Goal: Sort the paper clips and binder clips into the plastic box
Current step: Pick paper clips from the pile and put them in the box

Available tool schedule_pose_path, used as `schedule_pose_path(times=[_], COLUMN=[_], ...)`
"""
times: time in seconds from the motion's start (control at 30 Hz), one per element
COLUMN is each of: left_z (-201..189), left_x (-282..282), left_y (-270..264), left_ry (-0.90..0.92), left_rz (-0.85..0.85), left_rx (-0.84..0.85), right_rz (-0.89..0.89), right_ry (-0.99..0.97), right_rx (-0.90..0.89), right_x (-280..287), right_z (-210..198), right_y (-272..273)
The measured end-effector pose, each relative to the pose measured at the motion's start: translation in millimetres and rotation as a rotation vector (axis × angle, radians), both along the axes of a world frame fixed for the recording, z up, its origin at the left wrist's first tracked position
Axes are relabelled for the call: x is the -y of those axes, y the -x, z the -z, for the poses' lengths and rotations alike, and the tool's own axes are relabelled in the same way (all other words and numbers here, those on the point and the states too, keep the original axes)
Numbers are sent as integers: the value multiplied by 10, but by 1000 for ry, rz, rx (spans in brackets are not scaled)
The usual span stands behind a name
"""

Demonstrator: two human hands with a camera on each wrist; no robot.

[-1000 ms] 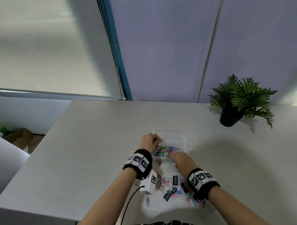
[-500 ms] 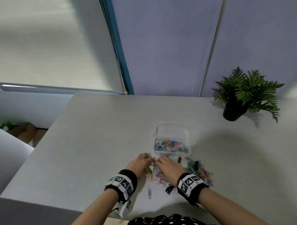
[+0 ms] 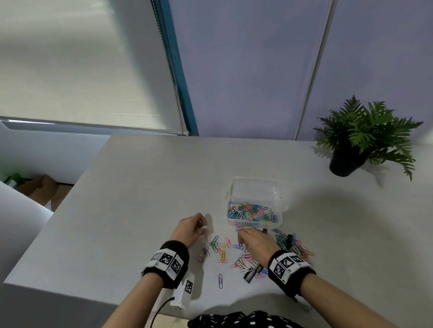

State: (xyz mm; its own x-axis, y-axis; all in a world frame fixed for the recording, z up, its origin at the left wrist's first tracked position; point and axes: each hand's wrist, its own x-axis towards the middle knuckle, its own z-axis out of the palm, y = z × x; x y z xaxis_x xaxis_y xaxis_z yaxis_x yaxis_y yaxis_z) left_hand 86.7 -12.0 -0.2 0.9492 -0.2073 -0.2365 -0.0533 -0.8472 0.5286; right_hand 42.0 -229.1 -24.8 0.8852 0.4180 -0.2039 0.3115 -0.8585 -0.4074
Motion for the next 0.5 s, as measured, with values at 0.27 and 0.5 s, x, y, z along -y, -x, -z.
schedule_pose_path(times=[0.27,0.5], left_z=[122,206], left_x=[127,395], left_y=[145,193], left_ry=[-182,-270], left_rz=[115,158], left_rx=[99,-5], right_rz=[33,45], right_ry=[2,121], right_rx=[-37,4], right_x=[-228,-448], right_z=[-63,-15], right_y=[-78,-77])
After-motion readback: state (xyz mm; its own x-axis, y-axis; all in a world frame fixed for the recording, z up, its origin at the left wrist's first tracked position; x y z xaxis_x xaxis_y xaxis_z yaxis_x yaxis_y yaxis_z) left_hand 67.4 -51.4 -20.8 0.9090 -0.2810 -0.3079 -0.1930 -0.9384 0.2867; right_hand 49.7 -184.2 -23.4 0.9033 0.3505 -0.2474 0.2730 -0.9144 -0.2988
